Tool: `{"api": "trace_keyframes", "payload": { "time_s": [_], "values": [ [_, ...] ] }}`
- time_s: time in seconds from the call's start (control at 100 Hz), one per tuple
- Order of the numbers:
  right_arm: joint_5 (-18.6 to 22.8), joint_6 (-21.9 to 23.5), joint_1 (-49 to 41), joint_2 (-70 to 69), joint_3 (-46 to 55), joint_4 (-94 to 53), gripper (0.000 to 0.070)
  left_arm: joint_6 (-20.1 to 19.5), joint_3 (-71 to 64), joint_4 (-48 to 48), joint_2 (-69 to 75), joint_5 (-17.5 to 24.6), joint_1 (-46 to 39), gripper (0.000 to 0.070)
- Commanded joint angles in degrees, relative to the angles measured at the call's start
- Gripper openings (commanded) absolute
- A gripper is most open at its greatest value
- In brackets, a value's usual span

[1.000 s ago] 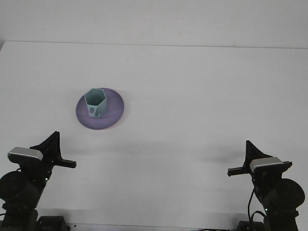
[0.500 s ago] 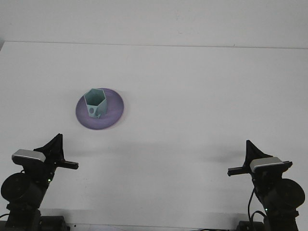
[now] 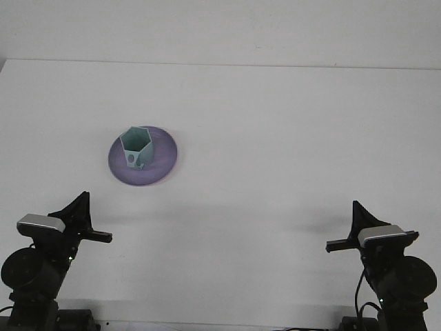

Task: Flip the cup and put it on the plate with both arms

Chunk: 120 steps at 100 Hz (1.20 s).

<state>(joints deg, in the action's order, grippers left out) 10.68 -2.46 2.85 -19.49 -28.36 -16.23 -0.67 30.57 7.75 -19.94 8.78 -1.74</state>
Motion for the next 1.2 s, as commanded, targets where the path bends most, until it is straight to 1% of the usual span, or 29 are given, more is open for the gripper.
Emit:
{"api": "trace_keyframes", "payload": {
  "time_s": [0.0,0.08,0.13,0.31,0.38,0.44,0.57,0.7,0.76,0.83,0.92,1.19],
  "values": [
    [-0.17,0.59,0.11,-0.07,-0.55,0.61,0.0,-0.09,0.76,-0.44,-0.09,0.15,-0.09,0.0013],
    [-0.17,0.57,0.11,-0.07,-0.55,0.63,0.0,-1.64,0.07,0.28,0.94,-0.85,-0.13,0.0013],
    [-0.17,0.57,0.11,-0.07,-0.55,0.63,0.0,-2.01,-1.88,-1.25,1.97,-1.7,-0.13,0.0013],
    [-0.17,0.57,0.11,-0.07,-0.55,0.66,0.0,-3.65,-14.6,-13.29,9.31,-2.36,0.07,0.0013],
    [-0.17,0.59,0.11,-0.07,-0.55,0.66,0.0,-3.61,-19.52,-15.74,12.9,-2.38,0.35,0.0017],
    [-0.17,0.57,0.11,-0.07,-0.55,0.66,0.0,-2.75,-22.53,-15.72,15.61,-2.38,0.37,0.0017],
    [-0.17,0.57,0.11,-0.07,-0.55,0.63,0.0,-3.06,-26.71,-15.34,19.91,-2.38,0.52,0.0017],
    [-0.17,0.57,0.11,-0.04,-0.55,0.74,0.0,-3.21,-28.41,-16.13,19.76,-2.36,0.63,0.0016],
    [-0.17,0.57,0.11,-0.07,-0.55,0.83,0.0,-3.19,-29.81,-18.29,19.78,-2.36,0.66,0.0016],
    [-0.17,0.59,0.11,-0.07,-0.55,0.85,0.0,-2.89,-29.77,-17.55,19.78,-2.34,0.63,0.0016],
    [-0.17,0.57,0.11,-0.07,-0.55,0.83,0.0,-1.31,-29.77,-17.31,19.78,-2.34,0.63,0.0016],
    [-0.17,0.57,0.11,-0.07,-0.55,0.83,0.0,-1.25,-29.77,-17.27,19.71,-2.36,0.63,0.0016]
  ]
}}
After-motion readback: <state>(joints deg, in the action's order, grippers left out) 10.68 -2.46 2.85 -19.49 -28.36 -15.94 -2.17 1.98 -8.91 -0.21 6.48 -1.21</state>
